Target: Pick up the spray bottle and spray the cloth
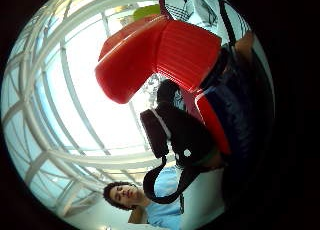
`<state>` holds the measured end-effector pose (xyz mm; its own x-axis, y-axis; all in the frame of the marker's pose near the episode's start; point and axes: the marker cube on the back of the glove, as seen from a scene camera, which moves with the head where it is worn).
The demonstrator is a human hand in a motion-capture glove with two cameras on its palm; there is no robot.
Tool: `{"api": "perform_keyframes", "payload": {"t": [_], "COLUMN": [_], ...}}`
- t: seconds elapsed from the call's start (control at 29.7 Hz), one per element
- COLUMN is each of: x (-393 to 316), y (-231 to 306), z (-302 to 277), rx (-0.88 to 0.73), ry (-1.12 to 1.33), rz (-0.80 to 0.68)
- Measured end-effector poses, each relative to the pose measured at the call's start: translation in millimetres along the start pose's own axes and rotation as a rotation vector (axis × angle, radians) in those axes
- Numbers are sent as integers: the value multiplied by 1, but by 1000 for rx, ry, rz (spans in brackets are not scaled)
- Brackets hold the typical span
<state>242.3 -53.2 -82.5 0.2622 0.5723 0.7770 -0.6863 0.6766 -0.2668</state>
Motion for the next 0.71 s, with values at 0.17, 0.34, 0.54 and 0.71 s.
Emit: {"api": "perform_keyframes", "payload": {"t": [0.17,0.34,0.54,0.71], "x": [-1,1,2,0], "y": [0,1,2,1], "z": [0,3,7,9], "rx": [0,-11,-8,1], "ry": [12,5,-10,-7], "rz": [8,11,14,26]}}
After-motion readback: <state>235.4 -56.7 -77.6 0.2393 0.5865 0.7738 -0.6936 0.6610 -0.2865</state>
